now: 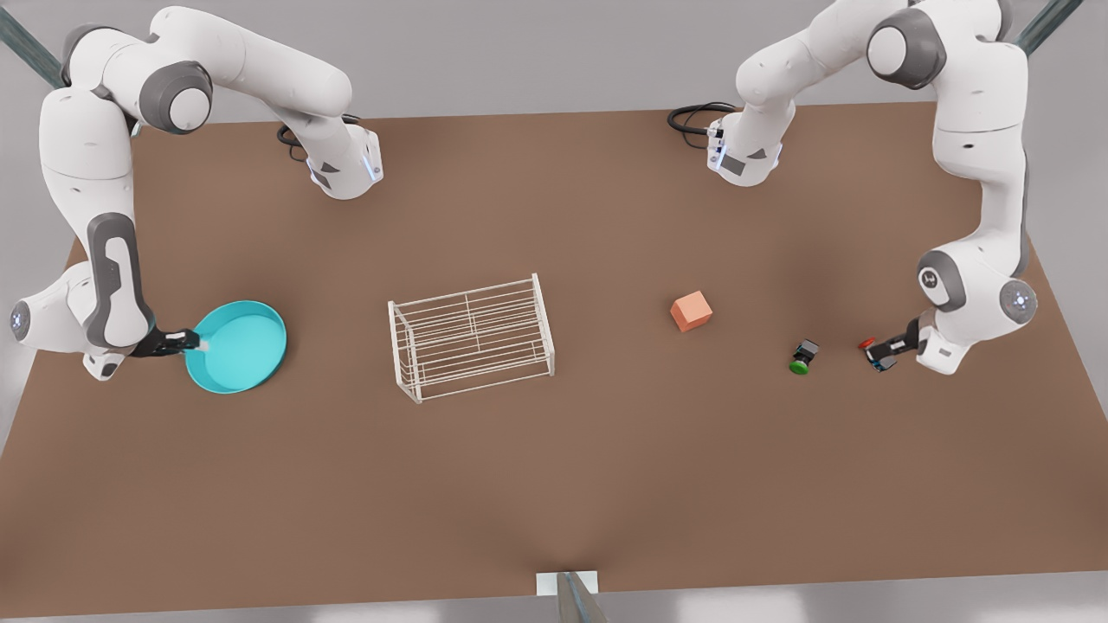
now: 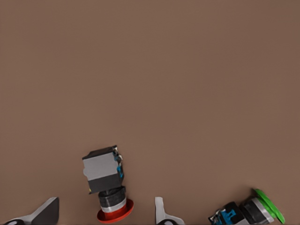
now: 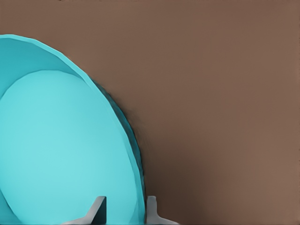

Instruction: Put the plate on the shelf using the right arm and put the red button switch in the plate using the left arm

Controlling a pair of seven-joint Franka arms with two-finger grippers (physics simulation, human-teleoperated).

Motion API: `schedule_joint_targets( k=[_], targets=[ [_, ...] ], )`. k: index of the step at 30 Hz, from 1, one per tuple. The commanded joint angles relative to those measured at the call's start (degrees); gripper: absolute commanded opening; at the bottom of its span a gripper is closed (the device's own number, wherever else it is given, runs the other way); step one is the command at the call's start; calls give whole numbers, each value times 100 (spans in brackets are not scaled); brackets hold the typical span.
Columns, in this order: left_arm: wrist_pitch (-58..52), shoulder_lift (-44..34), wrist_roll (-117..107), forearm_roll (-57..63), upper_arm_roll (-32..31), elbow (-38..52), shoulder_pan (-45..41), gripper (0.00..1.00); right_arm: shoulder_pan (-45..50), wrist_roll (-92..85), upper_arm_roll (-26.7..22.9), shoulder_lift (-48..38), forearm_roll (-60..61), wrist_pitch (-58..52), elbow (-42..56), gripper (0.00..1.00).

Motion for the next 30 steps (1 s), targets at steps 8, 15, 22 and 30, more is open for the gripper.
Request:
schedule_joint_targets(
  k=[8,15,22,30],
  targets=[
    [700,184,-1657,32,2,69,-20,100,6,-332,56,-35,-15,292,3,24],
    [858,457,-1649,234,99,-2,15,100,-20,-129,65,-457,-15,-358,-6,18],
    [1025,536,-1842,251,99,-28,-29,100,-20,169,65,-764,-15,-999,-6,15],
    [1060,483,-1851,295,99,-107,-29,75,50,521,65,-1581,-147,-2018,3,15]
  ],
)
